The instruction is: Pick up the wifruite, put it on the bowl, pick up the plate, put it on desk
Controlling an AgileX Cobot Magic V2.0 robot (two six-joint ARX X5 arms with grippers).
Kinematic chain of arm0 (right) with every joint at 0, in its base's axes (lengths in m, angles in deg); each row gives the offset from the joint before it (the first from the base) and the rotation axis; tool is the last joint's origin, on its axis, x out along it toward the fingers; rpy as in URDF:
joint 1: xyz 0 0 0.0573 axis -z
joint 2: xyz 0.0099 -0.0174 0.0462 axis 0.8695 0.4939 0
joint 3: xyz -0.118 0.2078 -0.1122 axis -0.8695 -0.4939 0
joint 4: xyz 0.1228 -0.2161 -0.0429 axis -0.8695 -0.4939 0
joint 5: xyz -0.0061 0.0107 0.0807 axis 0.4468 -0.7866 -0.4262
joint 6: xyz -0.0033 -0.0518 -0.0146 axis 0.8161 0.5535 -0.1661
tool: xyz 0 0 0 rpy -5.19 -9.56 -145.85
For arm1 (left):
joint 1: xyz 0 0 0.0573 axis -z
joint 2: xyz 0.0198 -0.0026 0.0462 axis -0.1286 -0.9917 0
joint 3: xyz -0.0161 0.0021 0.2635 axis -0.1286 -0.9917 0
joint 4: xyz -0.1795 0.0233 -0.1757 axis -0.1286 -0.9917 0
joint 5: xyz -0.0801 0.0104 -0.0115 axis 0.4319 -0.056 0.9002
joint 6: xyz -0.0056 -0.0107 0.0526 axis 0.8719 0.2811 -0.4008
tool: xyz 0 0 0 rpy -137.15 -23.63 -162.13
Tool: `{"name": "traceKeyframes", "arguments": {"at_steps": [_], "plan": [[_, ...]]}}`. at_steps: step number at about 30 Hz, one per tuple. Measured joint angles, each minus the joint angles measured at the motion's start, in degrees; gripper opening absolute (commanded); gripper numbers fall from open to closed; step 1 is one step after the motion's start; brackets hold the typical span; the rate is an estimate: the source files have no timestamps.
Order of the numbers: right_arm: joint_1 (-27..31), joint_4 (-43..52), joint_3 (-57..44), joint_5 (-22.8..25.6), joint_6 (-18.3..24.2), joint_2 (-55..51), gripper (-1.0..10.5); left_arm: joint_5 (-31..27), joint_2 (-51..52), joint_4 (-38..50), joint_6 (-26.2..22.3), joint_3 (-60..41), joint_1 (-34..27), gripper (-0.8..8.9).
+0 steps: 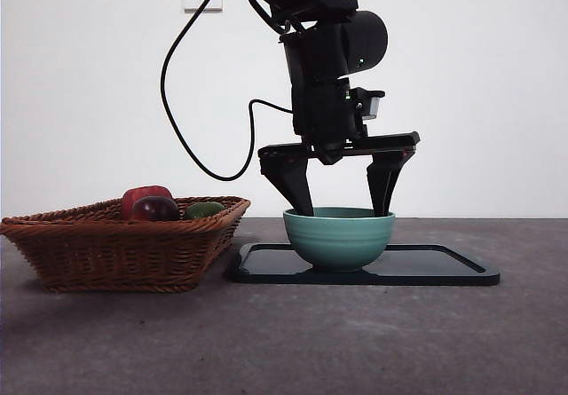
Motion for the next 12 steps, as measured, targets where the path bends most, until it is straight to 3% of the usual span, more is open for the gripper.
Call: {"name": "traceKeyframes", "arguments": {"at_steps": [12], "plan": [[0.0, 0.0, 0.0, 0.0, 0.0, 0.0, 5.6, 0.0, -1.1, 0.8, 0.0, 0.0, -0.6, 4.29]]}}
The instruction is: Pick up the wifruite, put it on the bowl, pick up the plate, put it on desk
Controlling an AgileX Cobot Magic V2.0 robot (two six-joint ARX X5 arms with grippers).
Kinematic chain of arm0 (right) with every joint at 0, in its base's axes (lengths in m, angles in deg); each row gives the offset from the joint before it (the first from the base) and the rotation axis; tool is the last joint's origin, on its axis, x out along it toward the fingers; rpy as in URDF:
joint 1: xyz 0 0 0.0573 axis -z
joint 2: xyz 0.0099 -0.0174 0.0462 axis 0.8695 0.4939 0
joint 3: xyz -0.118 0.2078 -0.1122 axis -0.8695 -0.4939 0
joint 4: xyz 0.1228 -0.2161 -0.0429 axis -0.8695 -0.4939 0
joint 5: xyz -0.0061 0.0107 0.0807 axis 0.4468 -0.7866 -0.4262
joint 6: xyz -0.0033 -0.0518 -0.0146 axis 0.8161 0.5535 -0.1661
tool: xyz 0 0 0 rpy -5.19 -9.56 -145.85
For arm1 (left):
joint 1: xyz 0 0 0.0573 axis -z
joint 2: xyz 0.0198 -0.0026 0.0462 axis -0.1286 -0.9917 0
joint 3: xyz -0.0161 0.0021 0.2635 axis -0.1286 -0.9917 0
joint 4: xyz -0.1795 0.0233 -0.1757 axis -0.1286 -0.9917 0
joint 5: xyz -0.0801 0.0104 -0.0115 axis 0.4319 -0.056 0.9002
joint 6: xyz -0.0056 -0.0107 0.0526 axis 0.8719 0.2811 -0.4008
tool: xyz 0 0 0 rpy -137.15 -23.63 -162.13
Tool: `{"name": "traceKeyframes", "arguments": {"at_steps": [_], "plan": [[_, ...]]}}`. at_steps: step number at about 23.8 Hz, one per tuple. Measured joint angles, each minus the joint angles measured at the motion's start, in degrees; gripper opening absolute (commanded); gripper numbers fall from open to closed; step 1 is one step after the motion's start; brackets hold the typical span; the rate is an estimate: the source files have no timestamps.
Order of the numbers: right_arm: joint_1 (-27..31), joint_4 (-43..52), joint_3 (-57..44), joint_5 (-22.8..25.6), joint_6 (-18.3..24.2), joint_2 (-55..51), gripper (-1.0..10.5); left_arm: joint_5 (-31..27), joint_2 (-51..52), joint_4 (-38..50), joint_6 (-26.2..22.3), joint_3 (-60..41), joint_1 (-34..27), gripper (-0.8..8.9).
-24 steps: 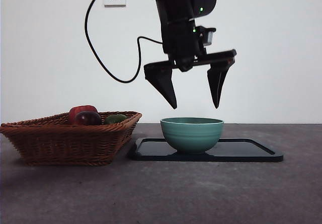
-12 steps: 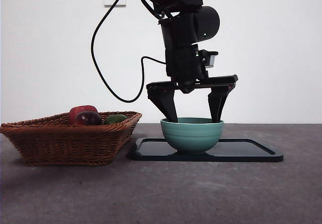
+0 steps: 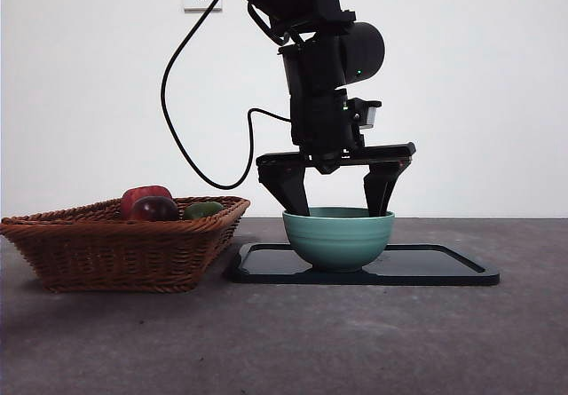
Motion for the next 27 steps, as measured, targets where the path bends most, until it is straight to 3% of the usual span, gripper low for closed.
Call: {"name": "traceKeyframes", "arguments": {"at_steps": [12, 15, 18, 20, 27], "plan": [[0.0, 0.0, 0.0, -0.4, 0.0, 0.0, 5.6, 0.2, -0.2, -0.9, -0.1, 0.0, -0.1, 3.96], [0.0, 0.0, 0.0, -1.0, 0.0, 0.0, 5.6, 0.3, -0.4, -1.2, -0.1, 0.0, -0.1, 2.99], [0.0, 0.0, 0.0, -1.1, 0.0, 0.0, 5.6, 0.3, -0.5, -1.1, -0.1, 0.0, -0.1, 2.90], [0.0, 0.0, 0.0, -1.1, 0.0, 0.0, 5.6, 0.3, -0.5, -1.0, -0.3, 0.0, -0.1, 2.35], [0.0, 0.0, 0.0, -1.1, 0.0, 0.0, 5.6, 0.3, -1.2, -5.4, -0.5, 6.8, -0.1, 2.37]]}}
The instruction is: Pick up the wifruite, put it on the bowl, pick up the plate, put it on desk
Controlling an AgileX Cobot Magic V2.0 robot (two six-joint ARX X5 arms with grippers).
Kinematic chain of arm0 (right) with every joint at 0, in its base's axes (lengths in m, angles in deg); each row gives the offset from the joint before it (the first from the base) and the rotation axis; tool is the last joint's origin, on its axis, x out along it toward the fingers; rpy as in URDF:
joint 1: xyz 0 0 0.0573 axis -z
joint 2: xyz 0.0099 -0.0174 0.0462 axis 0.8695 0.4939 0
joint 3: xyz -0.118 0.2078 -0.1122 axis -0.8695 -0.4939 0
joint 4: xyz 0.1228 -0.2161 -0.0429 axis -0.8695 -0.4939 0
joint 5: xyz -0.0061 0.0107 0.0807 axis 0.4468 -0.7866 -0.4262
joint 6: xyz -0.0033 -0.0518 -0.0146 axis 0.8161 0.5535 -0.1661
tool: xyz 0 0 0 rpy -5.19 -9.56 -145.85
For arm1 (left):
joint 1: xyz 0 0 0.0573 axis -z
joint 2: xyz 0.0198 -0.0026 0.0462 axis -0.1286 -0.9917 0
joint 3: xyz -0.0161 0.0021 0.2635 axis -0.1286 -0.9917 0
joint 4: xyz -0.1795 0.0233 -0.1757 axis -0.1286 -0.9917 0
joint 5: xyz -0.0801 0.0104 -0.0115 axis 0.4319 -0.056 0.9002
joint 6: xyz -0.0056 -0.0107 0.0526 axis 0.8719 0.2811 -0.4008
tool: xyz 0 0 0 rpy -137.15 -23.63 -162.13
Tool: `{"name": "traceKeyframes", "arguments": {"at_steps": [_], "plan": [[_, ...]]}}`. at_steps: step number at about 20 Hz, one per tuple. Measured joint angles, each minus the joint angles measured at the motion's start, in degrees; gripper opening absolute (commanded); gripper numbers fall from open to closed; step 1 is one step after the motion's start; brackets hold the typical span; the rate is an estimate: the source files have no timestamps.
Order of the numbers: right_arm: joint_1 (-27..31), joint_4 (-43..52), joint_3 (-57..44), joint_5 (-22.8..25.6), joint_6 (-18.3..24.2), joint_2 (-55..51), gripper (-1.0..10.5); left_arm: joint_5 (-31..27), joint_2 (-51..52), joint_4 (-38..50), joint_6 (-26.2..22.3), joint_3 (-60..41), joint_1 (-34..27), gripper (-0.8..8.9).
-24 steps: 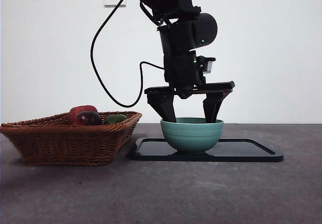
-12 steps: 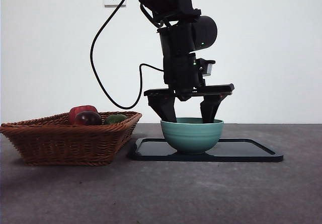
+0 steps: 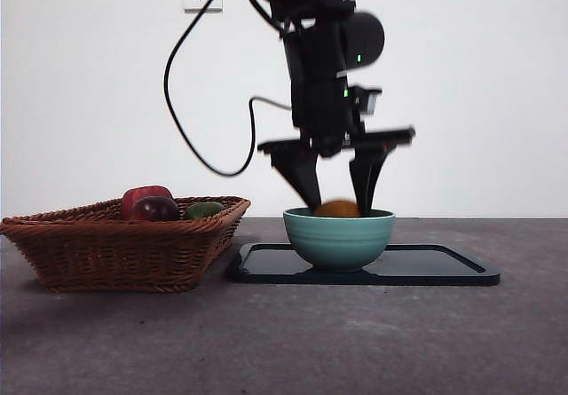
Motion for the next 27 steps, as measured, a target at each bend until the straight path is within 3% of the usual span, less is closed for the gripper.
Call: {"name": "traceKeyframes", "arguments": {"at_steps": [6, 13, 17, 20, 27], "plan": [[0.0, 0.0, 0.0, 0.0, 0.0, 0.0, 5.6, 0.0, 0.0, -17.6, 0.0, 14.6, 0.0, 2.38], [0.0, 0.0, 0.0, 0.0, 0.0, 0.0, 5.6, 0.0, 2.4, -18.8, 0.0, 19.3, 0.0, 2.38], [0.0, 0.0, 0.0, 0.0, 0.0, 0.0, 5.6, 0.3, 10.2, -18.8, 0.0, 19.1, 0.0, 2.38], [0.0, 0.0, 0.0, 0.0, 0.0, 0.0, 5.6, 1.7, 18.7, -18.8, 0.0, 15.2, -0.7, 2.38], [0.0, 0.0, 0.0, 0.0, 0.0, 0.0, 5.6, 1.4, 39.7, -18.8, 1.0, -5.9, -2.7, 2.38]]}}
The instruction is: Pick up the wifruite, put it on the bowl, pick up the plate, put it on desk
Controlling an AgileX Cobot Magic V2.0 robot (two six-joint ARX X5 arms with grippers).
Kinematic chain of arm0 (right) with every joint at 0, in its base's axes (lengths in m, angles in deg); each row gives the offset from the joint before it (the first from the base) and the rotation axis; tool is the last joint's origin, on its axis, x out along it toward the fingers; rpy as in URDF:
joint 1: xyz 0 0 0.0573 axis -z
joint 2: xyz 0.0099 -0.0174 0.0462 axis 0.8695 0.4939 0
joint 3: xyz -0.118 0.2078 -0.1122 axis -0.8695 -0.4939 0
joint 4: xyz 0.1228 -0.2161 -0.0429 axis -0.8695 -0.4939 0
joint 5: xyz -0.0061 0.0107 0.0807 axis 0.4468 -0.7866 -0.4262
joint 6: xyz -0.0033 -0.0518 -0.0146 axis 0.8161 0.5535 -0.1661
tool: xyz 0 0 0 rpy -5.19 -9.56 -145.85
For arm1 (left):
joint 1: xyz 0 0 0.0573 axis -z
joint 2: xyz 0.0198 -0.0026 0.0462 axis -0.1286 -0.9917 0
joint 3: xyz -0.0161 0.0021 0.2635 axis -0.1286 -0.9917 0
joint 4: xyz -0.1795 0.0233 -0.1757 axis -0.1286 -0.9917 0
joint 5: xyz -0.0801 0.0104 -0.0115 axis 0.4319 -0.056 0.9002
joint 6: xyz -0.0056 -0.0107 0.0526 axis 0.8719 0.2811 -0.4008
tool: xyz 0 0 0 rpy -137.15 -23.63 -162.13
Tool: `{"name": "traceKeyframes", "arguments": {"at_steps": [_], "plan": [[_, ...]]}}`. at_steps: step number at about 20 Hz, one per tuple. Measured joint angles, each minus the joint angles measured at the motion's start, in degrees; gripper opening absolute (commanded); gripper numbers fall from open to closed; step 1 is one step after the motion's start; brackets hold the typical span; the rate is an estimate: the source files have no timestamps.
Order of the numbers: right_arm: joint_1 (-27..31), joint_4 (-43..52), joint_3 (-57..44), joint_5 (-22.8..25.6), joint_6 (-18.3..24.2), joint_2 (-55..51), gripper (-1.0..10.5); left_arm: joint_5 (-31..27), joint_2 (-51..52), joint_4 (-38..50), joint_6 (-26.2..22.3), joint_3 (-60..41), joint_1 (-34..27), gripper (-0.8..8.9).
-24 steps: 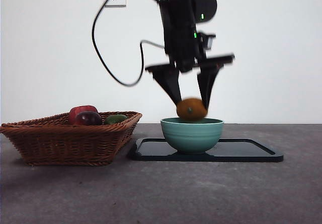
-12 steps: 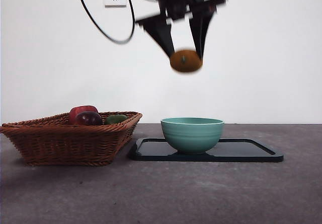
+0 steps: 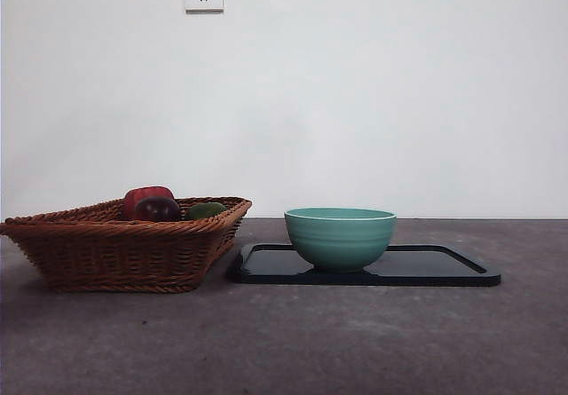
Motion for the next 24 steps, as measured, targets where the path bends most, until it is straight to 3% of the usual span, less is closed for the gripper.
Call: {"name": "traceKeyframes", "arguments": {"at_steps": [4, 8, 9, 12, 16, 24], "plan": [[0.0, 0.0, 0.0, 0.0, 0.0, 0.0, 5.6, -2.1, 9.1, 0.0, 3.5, -11.0, -1.6, 2.39], [0.0, 0.0, 0.0, 0.0, 0.0, 0.0, 5.6, -14.6, 13.7, 0.0, 8.0, -26.5, -3.1, 2.39], [0.0, 0.0, 0.0, 0.0, 0.0, 0.0, 5.6, -15.5, 13.9, 0.0, 9.5, -29.8, -4.0, 2.39], [0.0, 0.0, 0.0, 0.0, 0.0, 0.0, 5.6, -15.7, 13.9, 1.4, 11.2, -37.6, -5.7, 2.38], [0.0, 0.0, 0.0, 0.0, 0.0, 0.0, 5.6, -13.1, 13.7, 16.8, 11.6, -44.9, -7.3, 2.39], [0.0, 0.0, 0.0, 0.0, 0.0, 0.0, 5.6, -8.6, 1.9, 29.0, 9.2, -46.8, -11.8, 2.39]]}}
